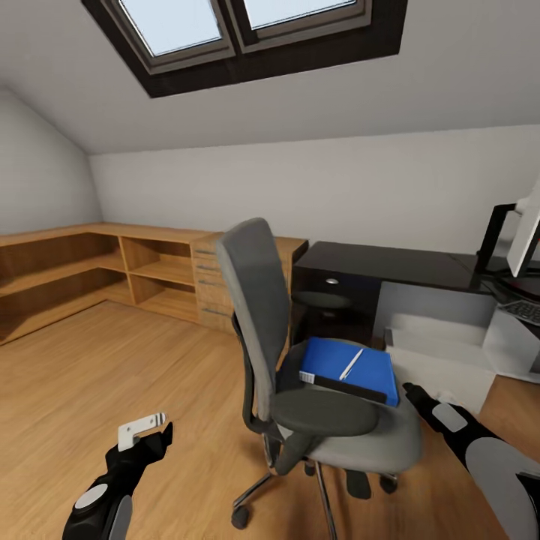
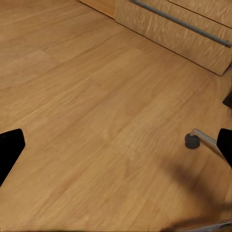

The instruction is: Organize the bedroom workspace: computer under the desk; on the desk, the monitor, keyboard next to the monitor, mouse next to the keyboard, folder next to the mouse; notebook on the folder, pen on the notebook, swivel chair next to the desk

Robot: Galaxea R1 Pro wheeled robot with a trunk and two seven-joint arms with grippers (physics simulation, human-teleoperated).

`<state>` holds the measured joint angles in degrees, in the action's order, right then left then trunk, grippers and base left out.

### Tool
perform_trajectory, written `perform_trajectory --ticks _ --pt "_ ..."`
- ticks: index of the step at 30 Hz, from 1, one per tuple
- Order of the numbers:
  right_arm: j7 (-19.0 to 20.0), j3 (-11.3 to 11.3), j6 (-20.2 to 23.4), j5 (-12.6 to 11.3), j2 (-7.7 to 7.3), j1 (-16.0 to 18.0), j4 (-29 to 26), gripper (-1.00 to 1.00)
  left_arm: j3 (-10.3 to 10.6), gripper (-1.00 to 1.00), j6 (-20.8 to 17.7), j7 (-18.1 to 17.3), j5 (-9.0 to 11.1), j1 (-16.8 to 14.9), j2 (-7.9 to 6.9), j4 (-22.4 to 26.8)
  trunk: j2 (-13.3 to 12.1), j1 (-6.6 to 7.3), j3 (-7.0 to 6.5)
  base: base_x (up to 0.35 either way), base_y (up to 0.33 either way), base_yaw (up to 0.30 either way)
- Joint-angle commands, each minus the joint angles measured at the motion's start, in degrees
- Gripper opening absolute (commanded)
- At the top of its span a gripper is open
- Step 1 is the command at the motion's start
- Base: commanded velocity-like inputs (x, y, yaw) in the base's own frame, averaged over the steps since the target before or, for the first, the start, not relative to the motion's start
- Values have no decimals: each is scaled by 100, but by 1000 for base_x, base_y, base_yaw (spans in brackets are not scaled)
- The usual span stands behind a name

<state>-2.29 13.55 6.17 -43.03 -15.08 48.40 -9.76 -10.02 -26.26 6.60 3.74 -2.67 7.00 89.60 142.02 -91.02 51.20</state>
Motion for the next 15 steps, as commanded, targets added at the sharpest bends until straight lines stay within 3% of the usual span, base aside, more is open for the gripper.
perform_trajectory --ticks 1,15 --pt "-17 -89 33 -109 5 -6 18 100 0 100 -28 26 39 -6 4 5 2 0 7 0 0 271" --pt "-17 -89 33 -109 5 -6 18 100 0 100 -29 26 39 -6 4 -1 2 0 7 0 0 274"
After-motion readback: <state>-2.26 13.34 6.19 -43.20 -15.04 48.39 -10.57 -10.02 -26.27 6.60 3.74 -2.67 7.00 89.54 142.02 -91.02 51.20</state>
